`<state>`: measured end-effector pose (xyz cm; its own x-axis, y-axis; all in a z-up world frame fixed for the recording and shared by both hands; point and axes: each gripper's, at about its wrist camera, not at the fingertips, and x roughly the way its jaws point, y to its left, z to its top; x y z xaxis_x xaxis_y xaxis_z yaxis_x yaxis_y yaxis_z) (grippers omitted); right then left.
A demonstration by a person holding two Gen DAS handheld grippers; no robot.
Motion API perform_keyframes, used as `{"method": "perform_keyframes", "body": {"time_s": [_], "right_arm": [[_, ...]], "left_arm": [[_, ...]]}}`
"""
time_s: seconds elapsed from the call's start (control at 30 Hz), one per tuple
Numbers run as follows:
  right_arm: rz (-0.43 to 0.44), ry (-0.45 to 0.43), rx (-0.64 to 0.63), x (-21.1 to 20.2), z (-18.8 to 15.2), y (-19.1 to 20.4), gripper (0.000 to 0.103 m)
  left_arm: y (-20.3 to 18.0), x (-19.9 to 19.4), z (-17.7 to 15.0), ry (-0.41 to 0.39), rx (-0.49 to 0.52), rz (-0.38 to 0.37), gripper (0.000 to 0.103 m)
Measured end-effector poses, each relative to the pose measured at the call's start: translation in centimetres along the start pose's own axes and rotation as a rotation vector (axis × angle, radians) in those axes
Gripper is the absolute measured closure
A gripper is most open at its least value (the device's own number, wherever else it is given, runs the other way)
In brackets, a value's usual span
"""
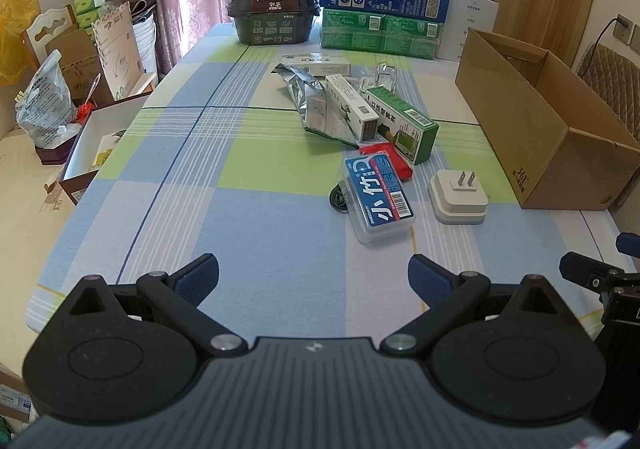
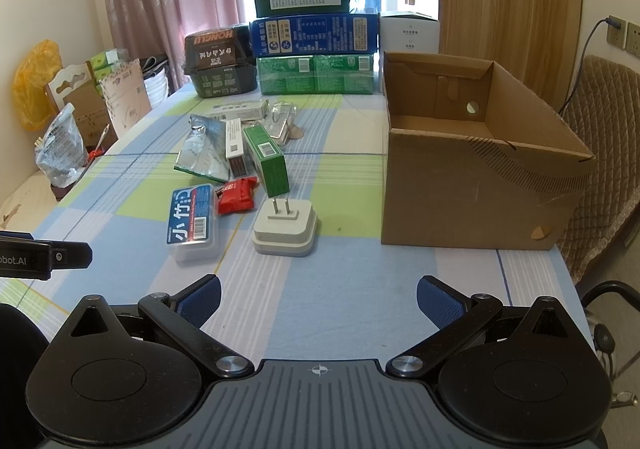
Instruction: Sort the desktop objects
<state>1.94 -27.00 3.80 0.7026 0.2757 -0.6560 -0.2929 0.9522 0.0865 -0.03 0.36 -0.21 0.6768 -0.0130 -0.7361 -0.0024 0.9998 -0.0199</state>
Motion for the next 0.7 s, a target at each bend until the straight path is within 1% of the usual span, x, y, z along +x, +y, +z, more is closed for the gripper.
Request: {"method": "perform_keyframes", "body": {"time_s": [0.2,0.33,0.53,0.7], "right_arm": [[-0.004,0.006,0.015,0.2,-0.6,-0.5,0.002],[0.013,0.017,0.015,0.5,-0.1,-0.3,0.002],[0.059,0.017,0.048,1.1,0.5,-0.2,0.002],[0.072,0.015,0.047,2.6,1.5,-0.2,0.002]], "left_arm": [[0.4,0.1,-0.3,0.006,-0.022,-0.006,0.004],[0.9,0.1,-0.2,0.017,-0.042,-0.012,0.004],[0.3,0.0,0.9,0.028,-0.009,-0.015,0.004],[-0.8,1.1,2.6,0.029,0.033,-0.019,0.004]]}}
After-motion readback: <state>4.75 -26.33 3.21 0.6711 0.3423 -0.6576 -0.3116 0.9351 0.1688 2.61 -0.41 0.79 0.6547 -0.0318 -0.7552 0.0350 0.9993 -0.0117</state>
